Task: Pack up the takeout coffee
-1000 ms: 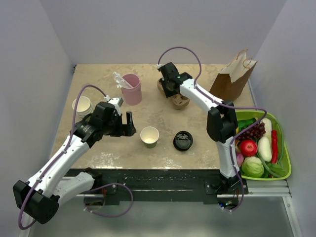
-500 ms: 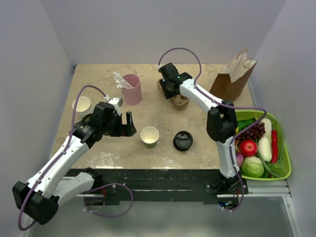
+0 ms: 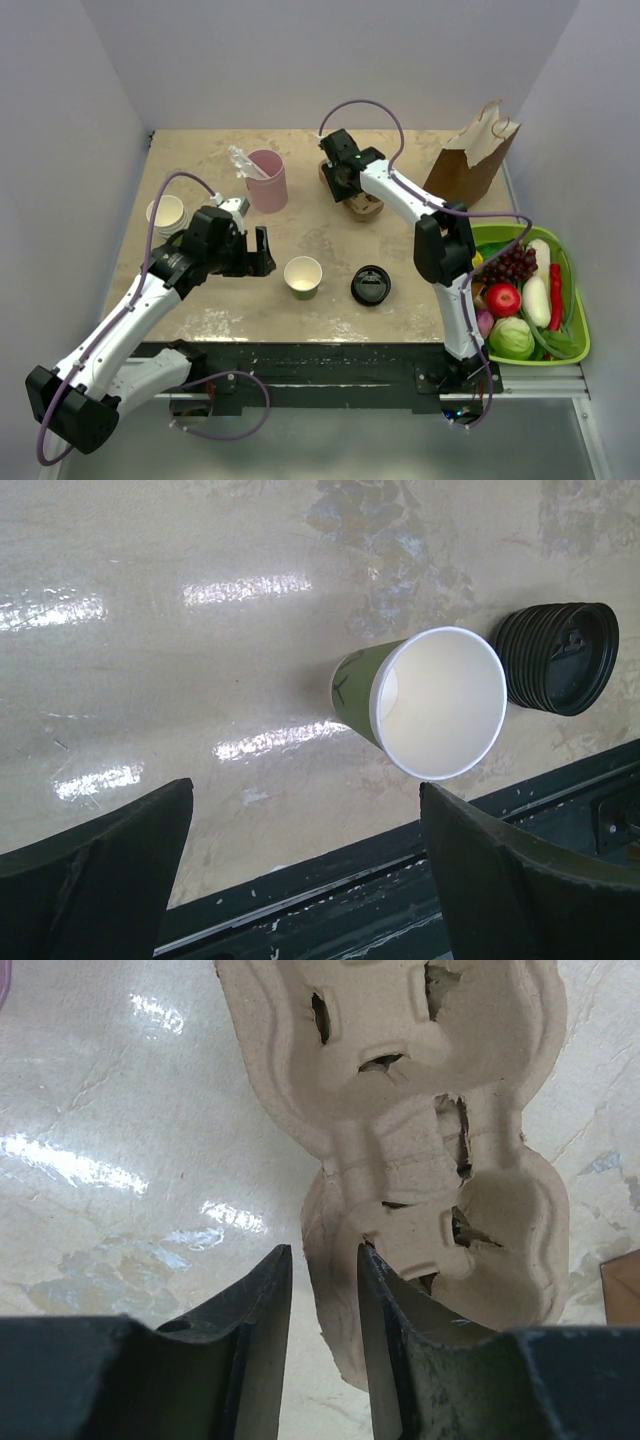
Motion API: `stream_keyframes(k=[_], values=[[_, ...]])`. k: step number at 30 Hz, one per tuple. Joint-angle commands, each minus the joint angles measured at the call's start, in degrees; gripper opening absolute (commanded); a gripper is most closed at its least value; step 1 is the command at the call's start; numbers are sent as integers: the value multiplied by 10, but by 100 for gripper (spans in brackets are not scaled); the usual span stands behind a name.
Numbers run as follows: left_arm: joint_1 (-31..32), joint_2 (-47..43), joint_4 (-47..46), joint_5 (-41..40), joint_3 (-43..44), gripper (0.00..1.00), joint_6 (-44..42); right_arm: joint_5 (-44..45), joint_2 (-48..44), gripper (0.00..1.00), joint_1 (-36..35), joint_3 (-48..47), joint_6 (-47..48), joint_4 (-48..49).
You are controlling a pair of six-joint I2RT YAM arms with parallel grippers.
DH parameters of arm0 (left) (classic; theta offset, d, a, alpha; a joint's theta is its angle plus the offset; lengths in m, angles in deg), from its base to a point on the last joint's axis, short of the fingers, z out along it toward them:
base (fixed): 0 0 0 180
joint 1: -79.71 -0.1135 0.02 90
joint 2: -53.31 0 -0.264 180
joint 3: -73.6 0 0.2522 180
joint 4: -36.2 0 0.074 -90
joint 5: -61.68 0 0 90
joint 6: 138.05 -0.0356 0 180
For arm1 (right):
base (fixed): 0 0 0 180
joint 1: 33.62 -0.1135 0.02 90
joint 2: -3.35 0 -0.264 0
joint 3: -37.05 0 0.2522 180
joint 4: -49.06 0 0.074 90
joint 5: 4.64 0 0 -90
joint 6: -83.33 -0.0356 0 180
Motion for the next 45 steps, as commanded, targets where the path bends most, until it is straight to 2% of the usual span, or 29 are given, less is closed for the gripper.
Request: stream_keyframes(k=[1, 5, 12, 18, 24, 32, 40, 45], values=[[3, 0, 4, -5, 24, 100, -2, 7, -9, 34, 1, -24, -11, -1], [2, -4, 2, -5, 22, 100, -1, 9, -18, 29, 2, -27, -14, 1], [3, -4, 0, -5, 18, 100, 2, 21, -31, 9, 2, -23, -10, 5], [2, 2, -10, -1, 21, 100, 5, 40, -56, 0, 1, -11, 5, 20], [2, 14, -17, 6, 34, 100, 16, 93, -114, 0, 0, 49, 53, 78], [2, 5, -16, 13, 58, 100, 38, 70, -226, 0, -10, 140, 132, 141], [2, -27, -1, 23, 70, 100, 50, 65, -315, 0, -24, 182, 123, 145], [2, -44, 17, 4, 69, 100, 52, 73, -362, 0, -80, 217, 101, 132]])
